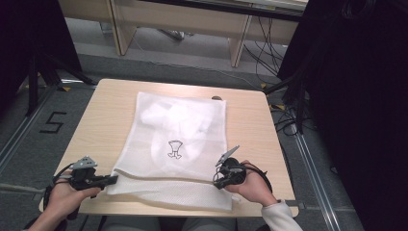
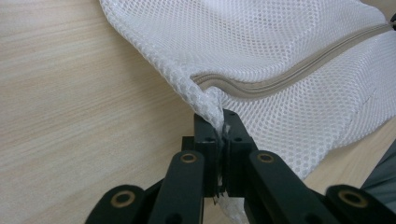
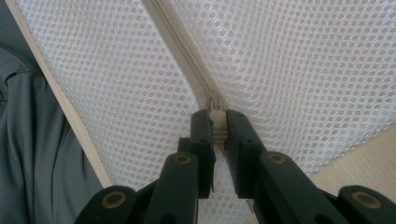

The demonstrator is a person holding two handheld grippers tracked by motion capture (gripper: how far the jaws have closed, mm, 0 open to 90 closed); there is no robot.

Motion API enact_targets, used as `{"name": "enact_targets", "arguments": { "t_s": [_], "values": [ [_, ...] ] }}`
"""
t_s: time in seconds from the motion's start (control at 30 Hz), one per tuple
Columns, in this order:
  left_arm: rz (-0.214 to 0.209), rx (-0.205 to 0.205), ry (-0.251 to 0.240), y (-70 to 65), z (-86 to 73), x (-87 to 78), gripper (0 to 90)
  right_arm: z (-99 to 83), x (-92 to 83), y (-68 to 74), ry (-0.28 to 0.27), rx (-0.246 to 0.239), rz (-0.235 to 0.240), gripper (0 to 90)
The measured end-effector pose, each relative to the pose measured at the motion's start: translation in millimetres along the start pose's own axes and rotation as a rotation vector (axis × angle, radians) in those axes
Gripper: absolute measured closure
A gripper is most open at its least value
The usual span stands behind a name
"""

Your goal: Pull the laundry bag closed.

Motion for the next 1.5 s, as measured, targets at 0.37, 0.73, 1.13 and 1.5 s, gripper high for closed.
{"name": "enact_targets", "arguments": {
  "t_s": [0.37, 0.73, 1.13, 1.5],
  "values": [
    [0.001, 0.005, 0.006, 0.2, -0.6, -0.6, 86.2, -6.3, -4.3, -3.0, -0.004, 0.004, -0.011, 82.3],
    [0.003, 0.002, 0.014, 0.4, -1.3, -0.1, 86.2, -14.9, -7.6, -8.5, 0.001, 0.01, -0.021, 82.3],
    [0.0, 0.002, 0.01, 0.4, -0.9, -0.2, 86.2, -21.9, -7.9, -12.5, 0.017, 0.013, -0.032, 82.3],
    [0.0, -0.028, -0.017, -1.7, 1.6, 1.0, 86.2, -28.8, -8.7, -14.1, 0.027, 0.027, -0.022, 82.3]
  ]
}}
Point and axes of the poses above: each handheld gripper's, and its own axes: x roughly forward along the jaws, z roughly out of its top, y roughly to its left, the point moved 10 cm from there along x, roughly forward along the jaws
